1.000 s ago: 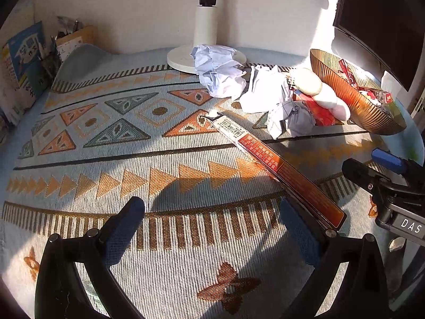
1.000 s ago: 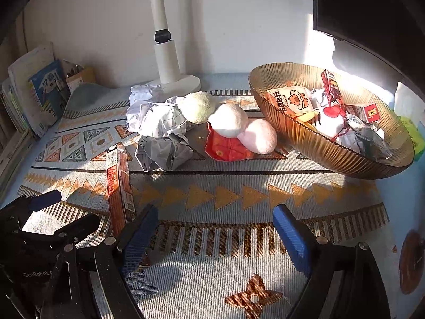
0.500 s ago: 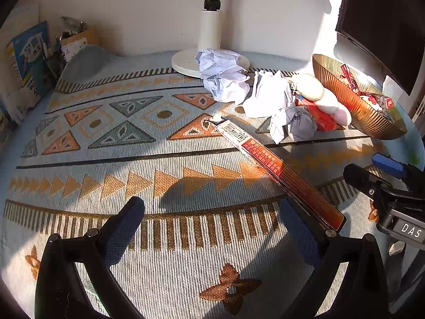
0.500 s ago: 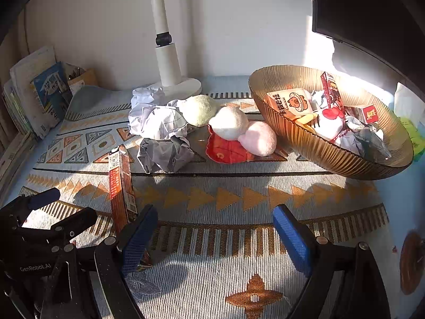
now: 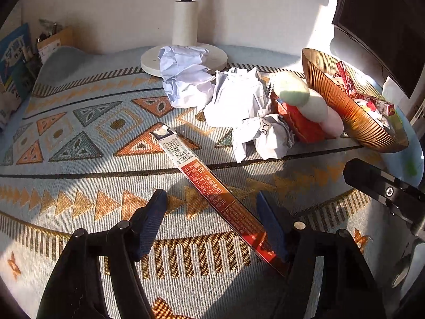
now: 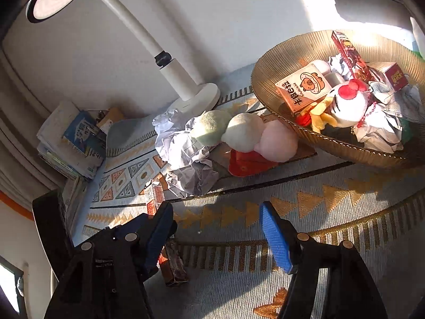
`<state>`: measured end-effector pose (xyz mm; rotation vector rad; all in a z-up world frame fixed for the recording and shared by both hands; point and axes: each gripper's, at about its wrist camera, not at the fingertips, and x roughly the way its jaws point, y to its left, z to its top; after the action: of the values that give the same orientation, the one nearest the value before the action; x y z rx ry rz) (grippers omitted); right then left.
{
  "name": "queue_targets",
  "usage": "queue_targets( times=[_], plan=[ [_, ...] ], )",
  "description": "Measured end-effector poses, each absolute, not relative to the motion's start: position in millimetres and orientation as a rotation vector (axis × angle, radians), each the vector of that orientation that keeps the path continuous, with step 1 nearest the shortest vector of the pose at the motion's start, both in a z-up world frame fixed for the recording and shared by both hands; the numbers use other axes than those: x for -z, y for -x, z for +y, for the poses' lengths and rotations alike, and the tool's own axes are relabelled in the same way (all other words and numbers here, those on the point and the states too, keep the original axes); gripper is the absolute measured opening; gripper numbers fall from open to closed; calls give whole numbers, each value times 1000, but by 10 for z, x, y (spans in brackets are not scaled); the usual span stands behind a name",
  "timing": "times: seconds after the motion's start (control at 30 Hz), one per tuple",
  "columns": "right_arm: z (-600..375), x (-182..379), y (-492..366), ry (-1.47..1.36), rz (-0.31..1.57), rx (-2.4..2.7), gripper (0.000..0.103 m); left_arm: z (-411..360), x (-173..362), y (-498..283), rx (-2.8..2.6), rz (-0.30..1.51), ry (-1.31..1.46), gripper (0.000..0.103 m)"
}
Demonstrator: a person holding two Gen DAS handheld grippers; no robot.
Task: Organize objects
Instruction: 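Grasp the long red box with the left gripper, then drop the red box into the bowl while right gripper drops paper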
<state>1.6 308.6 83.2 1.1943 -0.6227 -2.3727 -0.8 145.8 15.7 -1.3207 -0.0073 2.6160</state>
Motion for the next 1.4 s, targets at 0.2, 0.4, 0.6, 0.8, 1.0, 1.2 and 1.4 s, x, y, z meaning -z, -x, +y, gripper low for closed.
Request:
queue_targets(
  times=[0.2,0.4,0.6,0.8,1.0,1.2,1.4],
  plan=[
    [2578,-802,285,-1276,-442,2373,69,1076,-197,-58,-2595,12,1346,16],
    [2403,-676,542,-1358,-368,2457,77,697,-125,-86,-2565,-170,1304,17],
    [2403,-635,405,-1312,-325,2477,51,763,-117,-121,-2547,-149,1273,31],
    [2481,-801,-161,-1230,-232,2495,51,782,-123,-139,-2558,-111,1267,33],
    [2528,-696,-380,-1252,-180,2535,52,813,-113,-134,-2579,-70,1267,24],
    [2526,-761,-420,-1174,-194,2525,52,856,-122,-162,-2588,-26,1237,14],
    [2779,-993,-711,-1089,-269,2587,52,964,-264,-296,-2584,27,1182,14]
  ],
)
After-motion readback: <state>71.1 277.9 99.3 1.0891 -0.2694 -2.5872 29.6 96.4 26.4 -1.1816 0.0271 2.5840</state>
